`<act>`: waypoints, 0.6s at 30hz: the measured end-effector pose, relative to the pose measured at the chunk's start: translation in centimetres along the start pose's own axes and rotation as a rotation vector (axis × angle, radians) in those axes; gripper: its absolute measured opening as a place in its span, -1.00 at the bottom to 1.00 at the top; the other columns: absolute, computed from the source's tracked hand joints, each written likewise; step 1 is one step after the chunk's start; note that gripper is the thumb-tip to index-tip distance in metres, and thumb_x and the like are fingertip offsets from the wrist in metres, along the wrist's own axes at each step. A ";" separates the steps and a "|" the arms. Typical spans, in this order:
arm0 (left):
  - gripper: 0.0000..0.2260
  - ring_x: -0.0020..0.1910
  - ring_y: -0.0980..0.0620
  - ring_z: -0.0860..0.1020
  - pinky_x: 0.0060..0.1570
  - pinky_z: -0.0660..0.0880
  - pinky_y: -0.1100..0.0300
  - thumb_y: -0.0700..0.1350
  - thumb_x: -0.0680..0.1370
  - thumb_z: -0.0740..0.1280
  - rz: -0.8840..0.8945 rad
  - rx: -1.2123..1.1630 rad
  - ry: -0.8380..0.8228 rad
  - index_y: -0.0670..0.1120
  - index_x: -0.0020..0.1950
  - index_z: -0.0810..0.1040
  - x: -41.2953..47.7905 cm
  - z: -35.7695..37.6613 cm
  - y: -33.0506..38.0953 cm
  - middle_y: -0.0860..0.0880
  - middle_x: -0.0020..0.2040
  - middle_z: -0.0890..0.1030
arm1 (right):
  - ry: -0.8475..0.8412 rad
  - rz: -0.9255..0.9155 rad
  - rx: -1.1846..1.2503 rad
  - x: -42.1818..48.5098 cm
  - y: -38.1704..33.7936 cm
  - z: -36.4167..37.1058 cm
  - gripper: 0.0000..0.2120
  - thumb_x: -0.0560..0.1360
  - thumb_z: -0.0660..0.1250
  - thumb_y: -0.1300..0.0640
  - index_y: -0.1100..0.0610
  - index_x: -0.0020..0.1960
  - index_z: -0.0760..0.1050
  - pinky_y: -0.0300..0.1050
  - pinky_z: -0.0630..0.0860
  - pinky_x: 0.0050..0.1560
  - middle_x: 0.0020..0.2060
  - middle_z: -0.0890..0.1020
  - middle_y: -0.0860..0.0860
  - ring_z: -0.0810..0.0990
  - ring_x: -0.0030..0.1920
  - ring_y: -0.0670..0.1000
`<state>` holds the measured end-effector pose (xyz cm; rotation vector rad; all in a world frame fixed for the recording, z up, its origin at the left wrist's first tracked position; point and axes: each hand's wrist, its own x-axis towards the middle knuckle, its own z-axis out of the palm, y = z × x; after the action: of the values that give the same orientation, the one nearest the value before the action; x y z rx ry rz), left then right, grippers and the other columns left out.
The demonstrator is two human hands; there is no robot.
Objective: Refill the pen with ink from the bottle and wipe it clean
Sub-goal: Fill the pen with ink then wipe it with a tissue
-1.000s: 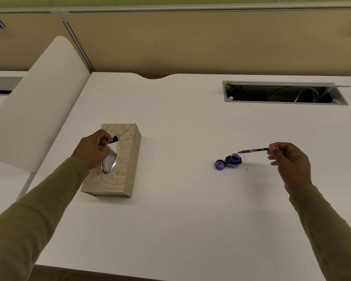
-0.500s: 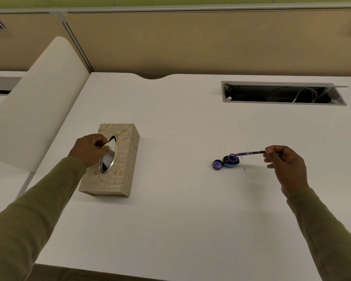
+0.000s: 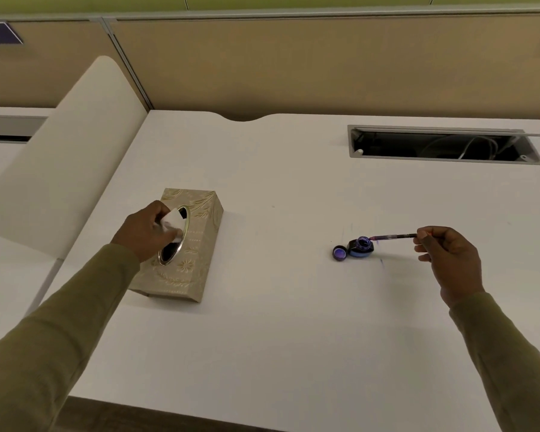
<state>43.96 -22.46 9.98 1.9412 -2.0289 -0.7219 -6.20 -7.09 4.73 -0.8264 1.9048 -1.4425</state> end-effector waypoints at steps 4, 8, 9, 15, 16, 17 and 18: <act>-0.72 -0.05 -0.24 0.55 -0.11 0.40 0.08 -0.07 0.46 0.46 0.005 0.145 0.004 -0.16 0.08 0.52 0.5 0.0 0.3 -0.15 -0.11 0.58 | 0.003 -0.008 0.002 -0.1 -0.2 0.0 -0.92 0.59 0.35 0.18 0.03 -0.03 0.60 -0.35 0.58 -0.29 -0.19 0.68 0.04 0.62 -0.18 0.01; -0.64 0.12 -0.27 0.51 0.09 0.42 -0.03 -0.02 0.54 0.36 -0.171 0.064 0.199 -0.25 0.21 0.51 0.4 0.3 1.0 -0.23 0.10 0.58 | 0.006 -0.008 0.001 0.0 -0.1 -0.1 -0.92 0.59 0.35 0.17 0.12 0.05 0.60 -0.35 0.58 -0.29 -0.18 0.68 0.05 0.62 -0.17 0.02; -0.66 0.05 -0.25 0.51 0.03 0.43 -0.02 -0.01 0.54 0.35 -0.209 0.001 0.265 -0.26 0.15 0.51 0.4 0.3 1.1 -0.22 0.04 0.58 | 0.007 -0.007 0.001 0.0 -0.1 -0.2 -0.91 0.59 0.34 0.17 0.13 0.06 0.60 -0.35 0.58 -0.29 -0.18 0.68 0.05 0.62 -0.17 0.02; -0.70 -0.08 -0.20 0.58 -0.08 0.55 -0.06 0.06 0.44 0.47 -0.254 -0.474 0.421 -0.17 -0.11 0.57 -0.3 -1.2 2.1 -0.15 -0.13 0.62 | 0.009 0.012 0.014 -0.1 -0.2 -0.3 -0.89 0.59 0.34 0.18 0.16 0.08 0.60 -0.35 0.58 -0.30 -0.17 0.67 0.07 0.62 -0.17 0.02; -0.75 -0.08 -0.16 0.58 -0.04 0.56 -0.05 0.04 0.43 0.48 -0.253 -0.555 0.415 -0.13 -0.11 0.59 -0.6 -1.3 2.7 -0.11 -0.12 0.64 | 0.010 0.021 0.020 -0.1 -0.2 -0.3 -0.89 0.59 0.34 0.18 0.16 0.08 0.60 -0.35 0.58 -0.29 -0.17 0.67 0.07 0.62 -0.17 0.02; -0.81 -0.09 -0.12 0.58 -0.03 0.56 -0.01 0.00 0.44 0.49 -0.256 -0.631 0.396 -0.09 -0.13 0.60 -0.8 -1.2 3.1 -0.07 -0.13 0.64 | 0.010 0.032 0.034 -0.1 -0.1 -0.3 -0.90 0.59 0.34 0.18 0.15 0.07 0.61 -0.34 0.58 -0.29 -0.17 0.67 0.07 0.62 -0.17 0.02; -0.86 -0.09 -0.09 0.58 -0.03 0.55 0.03 -0.03 0.44 0.49 -0.261 -0.704 0.363 -0.06 -0.16 0.60 -1.2 -0.9 3.7 -0.03 -0.14 0.64 | 0.008 0.048 0.054 -0.2 -0.2 -0.4 -0.91 0.59 0.35 0.18 0.13 0.05 0.61 -0.33 0.58 -0.29 -0.17 0.67 0.06 0.61 -0.17 0.02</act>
<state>41.37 -21.52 12.81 1.7424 -1.1107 -0.9027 -6.34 -6.75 5.03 -0.7457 1.8703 -1.4634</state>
